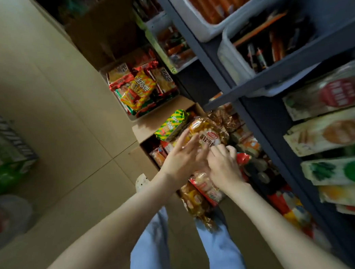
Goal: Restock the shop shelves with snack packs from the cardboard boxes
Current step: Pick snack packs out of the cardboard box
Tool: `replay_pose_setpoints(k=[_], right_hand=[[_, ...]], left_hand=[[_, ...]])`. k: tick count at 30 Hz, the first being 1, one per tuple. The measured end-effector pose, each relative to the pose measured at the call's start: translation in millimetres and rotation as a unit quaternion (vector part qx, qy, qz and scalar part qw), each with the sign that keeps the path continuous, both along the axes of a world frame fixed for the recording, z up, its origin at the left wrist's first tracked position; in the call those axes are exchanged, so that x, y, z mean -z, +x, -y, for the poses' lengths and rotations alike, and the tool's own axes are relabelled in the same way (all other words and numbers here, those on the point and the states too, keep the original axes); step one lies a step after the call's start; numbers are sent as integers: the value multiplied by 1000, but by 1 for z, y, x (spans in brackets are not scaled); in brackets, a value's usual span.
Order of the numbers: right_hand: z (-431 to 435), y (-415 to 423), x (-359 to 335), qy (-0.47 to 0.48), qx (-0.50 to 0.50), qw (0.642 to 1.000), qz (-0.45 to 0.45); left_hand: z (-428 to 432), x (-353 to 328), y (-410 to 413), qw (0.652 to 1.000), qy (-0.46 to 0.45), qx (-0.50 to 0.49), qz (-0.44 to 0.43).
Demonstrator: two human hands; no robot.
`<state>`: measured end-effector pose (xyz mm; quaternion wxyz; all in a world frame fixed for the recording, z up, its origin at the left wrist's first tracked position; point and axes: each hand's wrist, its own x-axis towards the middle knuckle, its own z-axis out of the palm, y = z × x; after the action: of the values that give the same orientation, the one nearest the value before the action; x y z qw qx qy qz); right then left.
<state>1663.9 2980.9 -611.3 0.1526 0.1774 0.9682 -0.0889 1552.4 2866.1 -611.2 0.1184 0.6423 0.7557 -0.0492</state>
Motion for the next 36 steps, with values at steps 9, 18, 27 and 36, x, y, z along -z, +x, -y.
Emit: replay_pose_setpoints(k=[9,18,27,36], right_hand=[[-1,-6,-233,202,-46,944,-257],[-34,-20,-405,-158,92,886,-425],[-45,5,-501,-48,-43,814,-577],[-101,88,-568,54,97,775,-622]], left_hand=[[17,-228,-18,955,123,-229,144],[57,-395,-24,755,391,-352,392],[-1,-488,-32,762,483,-231,363],[-117,-541,-10,787,610,-84,-29]])
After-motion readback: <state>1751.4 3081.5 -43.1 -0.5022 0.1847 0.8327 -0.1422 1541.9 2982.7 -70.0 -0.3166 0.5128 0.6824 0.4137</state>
